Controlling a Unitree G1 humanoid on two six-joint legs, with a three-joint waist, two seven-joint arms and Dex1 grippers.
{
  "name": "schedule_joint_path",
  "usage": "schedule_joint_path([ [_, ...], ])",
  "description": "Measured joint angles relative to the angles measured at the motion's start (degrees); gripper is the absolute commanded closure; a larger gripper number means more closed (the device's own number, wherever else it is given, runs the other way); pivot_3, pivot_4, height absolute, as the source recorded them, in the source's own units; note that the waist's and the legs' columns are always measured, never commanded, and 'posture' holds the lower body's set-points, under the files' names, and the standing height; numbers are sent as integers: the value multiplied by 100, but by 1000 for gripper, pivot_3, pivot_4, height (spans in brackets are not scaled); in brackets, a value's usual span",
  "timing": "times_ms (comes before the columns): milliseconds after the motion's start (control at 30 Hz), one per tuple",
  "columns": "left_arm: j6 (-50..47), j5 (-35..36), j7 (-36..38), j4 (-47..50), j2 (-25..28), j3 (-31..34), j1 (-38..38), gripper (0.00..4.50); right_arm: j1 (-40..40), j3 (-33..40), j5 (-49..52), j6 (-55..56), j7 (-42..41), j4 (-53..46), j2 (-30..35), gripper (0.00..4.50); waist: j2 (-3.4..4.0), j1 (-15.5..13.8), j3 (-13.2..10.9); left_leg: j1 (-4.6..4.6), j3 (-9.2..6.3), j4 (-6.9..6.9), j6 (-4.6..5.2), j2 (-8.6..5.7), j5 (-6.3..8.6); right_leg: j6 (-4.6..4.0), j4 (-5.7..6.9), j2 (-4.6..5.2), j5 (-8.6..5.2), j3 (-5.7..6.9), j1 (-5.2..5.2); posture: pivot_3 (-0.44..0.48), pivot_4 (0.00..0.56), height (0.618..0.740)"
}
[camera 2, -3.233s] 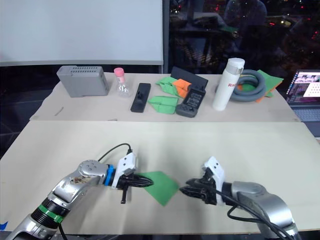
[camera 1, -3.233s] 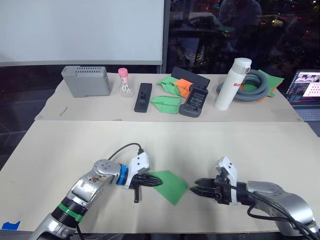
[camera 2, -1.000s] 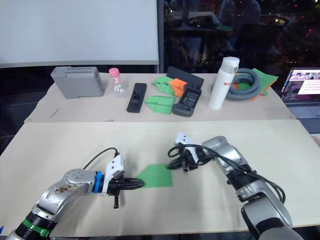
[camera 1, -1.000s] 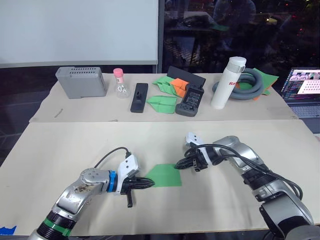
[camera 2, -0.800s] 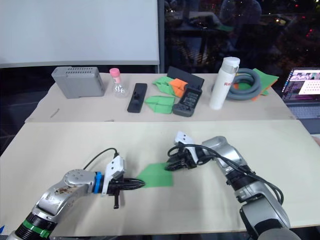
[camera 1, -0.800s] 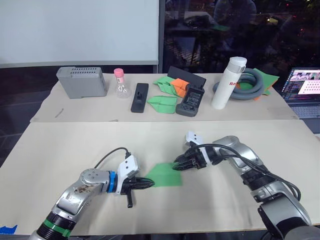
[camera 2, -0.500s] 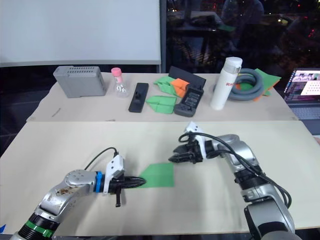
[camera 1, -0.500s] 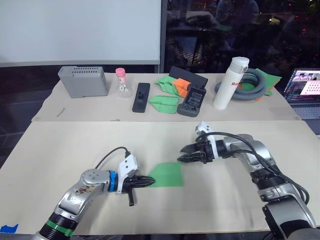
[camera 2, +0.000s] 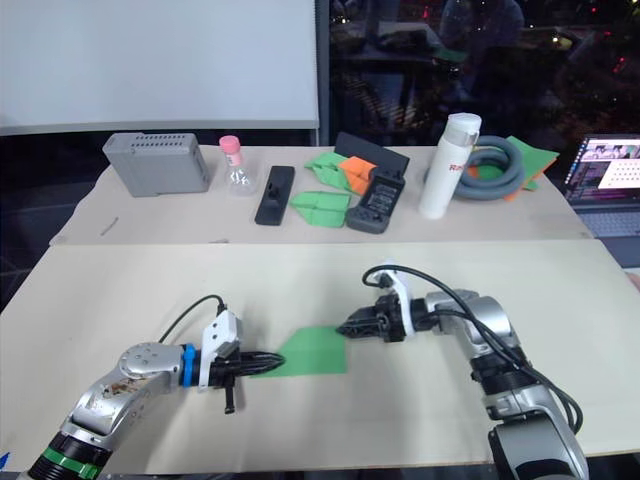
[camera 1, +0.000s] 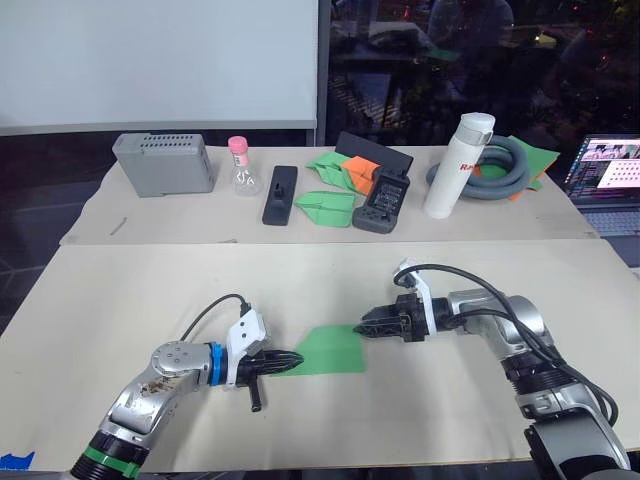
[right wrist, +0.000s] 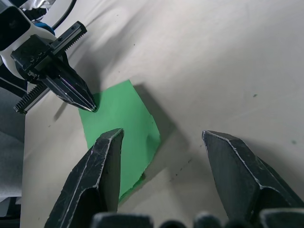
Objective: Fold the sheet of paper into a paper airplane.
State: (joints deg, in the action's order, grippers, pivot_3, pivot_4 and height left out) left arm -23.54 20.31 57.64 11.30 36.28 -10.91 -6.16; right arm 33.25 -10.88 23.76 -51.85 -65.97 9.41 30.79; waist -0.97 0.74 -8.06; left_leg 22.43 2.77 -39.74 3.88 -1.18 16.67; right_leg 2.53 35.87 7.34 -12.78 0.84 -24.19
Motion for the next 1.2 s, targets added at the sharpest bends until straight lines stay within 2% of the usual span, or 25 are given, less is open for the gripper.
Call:
schedule_joint_path([
  [267, 110, -70, -21, 0, 2, -13, 9, 4500, -9, -187, 3, 257, -254, -161, 44, 4424, 0, -2, 0, 0, 0, -2, 2, -1, 1, 0, -1, -4, 0, 3, 2, 0, 150, 740],
  [467, 100, -80, 12, 27, 57, -51, -9, 4500, -300, -33, 22, 893, -420, -696, 149, 4470, 0, -13, 0, 0, 0, -1, 3, -1, 1, 1, -2, -28, 0, 5, 3, 0, 150, 740],
  [767, 100, -100, 12, 24, 53, -102, -40, 4500, -1206, -114, -547, 3516, -885, -1420, 487, 4470, 0, -49, 0, -1, 1, -7, 6, -3, 3, 1, -6, -35, 0, 4, 8, 0, 150, 740],
  [967, 99, -99, 10, 28, 54, -110, -34, 4500, -1598, -272, -1487, 5905, -790, -1142, 553, 4470, 0, -66, 0, -7, 3, -7, -3, -3, -2, 2, -8, -45, -1, 4, 14, 0, 150, 740],
  [1067, 99, -99, 0, 34, 55, -106, -20, 4500, -1662, -448, -2129, 7252, -472, -740, 555, 4470, 0, -63, 0, -12, 10, -7, -9, -3, -6, 2, -7, -47, -1, 1, 15, 0, 150, 740],
  [1200, 101, -103, -14, 48, 55, -113, -7, 4500, -1672, -585, -2708, 8474, -40, -383, 594, 4470, -1, -67, 0, -15, 13, -7, -33, -2, -20, 2, -8, -53, -1, -2, 20, 0, 150, 740],
])
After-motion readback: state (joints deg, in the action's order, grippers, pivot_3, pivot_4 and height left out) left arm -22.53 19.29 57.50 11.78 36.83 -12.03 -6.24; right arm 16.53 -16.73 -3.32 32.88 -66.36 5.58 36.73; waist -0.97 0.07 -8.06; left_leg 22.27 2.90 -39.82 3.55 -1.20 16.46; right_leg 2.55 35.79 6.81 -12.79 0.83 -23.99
